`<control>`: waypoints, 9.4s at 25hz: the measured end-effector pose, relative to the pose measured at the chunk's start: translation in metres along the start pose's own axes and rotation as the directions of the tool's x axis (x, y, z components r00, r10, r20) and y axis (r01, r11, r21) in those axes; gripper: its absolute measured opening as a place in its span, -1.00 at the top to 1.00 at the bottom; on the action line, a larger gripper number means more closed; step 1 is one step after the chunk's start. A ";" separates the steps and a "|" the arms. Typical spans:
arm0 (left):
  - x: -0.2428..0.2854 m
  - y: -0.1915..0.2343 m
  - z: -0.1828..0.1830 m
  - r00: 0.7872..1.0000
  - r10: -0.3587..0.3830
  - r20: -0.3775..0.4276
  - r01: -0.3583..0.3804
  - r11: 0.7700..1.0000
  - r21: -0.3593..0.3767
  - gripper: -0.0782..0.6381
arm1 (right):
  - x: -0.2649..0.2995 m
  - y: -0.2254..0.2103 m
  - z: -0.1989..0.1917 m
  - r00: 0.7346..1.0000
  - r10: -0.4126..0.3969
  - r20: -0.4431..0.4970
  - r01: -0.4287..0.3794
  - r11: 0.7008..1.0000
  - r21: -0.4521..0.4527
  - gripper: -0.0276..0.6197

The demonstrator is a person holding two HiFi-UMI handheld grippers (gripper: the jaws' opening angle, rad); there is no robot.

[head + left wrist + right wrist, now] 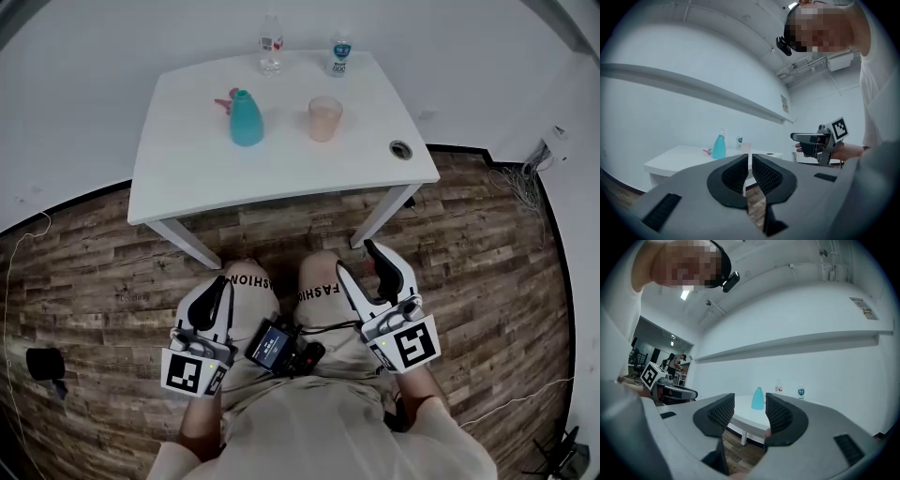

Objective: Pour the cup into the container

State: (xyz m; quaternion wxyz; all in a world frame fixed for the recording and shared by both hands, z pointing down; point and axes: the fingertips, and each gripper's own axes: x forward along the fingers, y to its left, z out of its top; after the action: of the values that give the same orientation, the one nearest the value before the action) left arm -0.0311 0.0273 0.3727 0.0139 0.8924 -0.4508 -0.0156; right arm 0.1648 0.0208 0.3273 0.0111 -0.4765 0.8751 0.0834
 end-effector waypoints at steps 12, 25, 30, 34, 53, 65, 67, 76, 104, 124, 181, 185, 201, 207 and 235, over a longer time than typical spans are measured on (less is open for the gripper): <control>0.044 0.016 0.001 1.000 -0.022 -0.005 0.022 1.000 -0.004 0.71 | 0.034 -0.035 -0.004 1.000 -0.015 -0.013 0.014 1.000 -0.022 0.33; 0.075 0.040 0.000 1.000 -0.018 -0.010 0.018 1.000 -0.007 0.71 | 0.072 -0.065 -0.015 0.999 0.000 -0.045 -0.001 0.999 -0.035 0.27; 0.086 0.051 0.000 1.000 -0.017 -0.010 0.017 1.000 -0.001 0.71 | 0.087 -0.073 -0.019 0.998 0.005 -0.056 -0.008 0.999 -0.036 0.25; 0.097 0.058 0.000 1.000 -0.019 -0.011 0.019 1.000 -0.002 0.71 | 0.099 -0.082 -0.021 0.998 0.012 -0.069 -0.014 0.999 -0.034 0.22; 0.143 0.089 -0.001 1.000 -0.021 -0.019 0.021 1.000 0.001 0.71 | 0.159 -0.129 -0.042 0.992 0.036 -0.121 -0.040 0.999 -0.027 0.14; 0.160 0.106 0.001 0.999 -0.019 -0.030 0.019 1.000 0.012 0.71 | 0.195 -0.159 -0.064 0.982 0.052 -0.182 -0.060 0.998 -0.034 0.07; 0.163 0.109 0.001 0.999 -0.020 -0.033 0.020 1.000 0.009 0.71 | 0.201 -0.161 -0.068 0.979 0.056 -0.194 -0.065 0.997 -0.037 0.06; 0.176 0.119 0.008 0.999 -0.022 -0.043 0.023 0.999 0.029 0.71 | 0.227 -0.178 -0.086 0.968 0.046 -0.248 -0.055 0.998 -0.031 -0.04; 0.180 0.141 0.010 0.998 -0.010 -0.065 0.011 1.000 0.008 0.71 | 0.275 -0.199 -0.130 0.917 0.168 -0.363 -0.164 0.986 0.041 -0.18; 0.171 0.139 0.012 0.998 0.001 -0.058 0.001 0.999 0.036 0.71 | 0.280 -0.196 -0.135 0.887 0.298 -0.353 -0.305 0.952 0.037 -0.18; 0.154 0.151 0.015 0.997 0.019 -0.074 -0.014 0.998 0.068 0.71 | 0.309 -0.159 -0.081 0.868 0.302 -0.393 -0.362 0.928 -0.086 -0.19; 0.157 0.153 0.015 0.996 0.024 -0.081 -0.018 0.997 0.079 0.71 | 0.314 -0.155 -0.079 0.857 0.316 -0.408 -0.385 0.918 -0.097 -0.19; 0.159 0.157 0.019 0.996 0.030 -0.081 -0.023 0.995 0.092 0.71 | 0.336 -0.135 -0.057 0.835 0.344 -0.429 -0.438 0.887 -0.143 -0.19; 0.158 0.161 0.019 0.997 0.028 -0.073 -0.021 0.996 0.090 0.70 | 0.340 -0.131 -0.052 0.833 0.333 -0.442 -0.439 0.884 -0.162 -0.19; 0.151 0.174 0.019 0.998 0.011 -0.066 -0.005 0.996 0.095 0.70 | 0.367 -0.120 -0.049 0.778 0.274 -0.565 -0.492 0.825 -0.278 -0.19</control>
State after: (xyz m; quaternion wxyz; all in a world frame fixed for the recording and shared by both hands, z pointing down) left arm -0.0820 -0.1973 0.3577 -0.0131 0.8903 -0.4538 0.0355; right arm 0.0680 -0.3557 0.3231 -0.3343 -0.2797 0.8892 0.1391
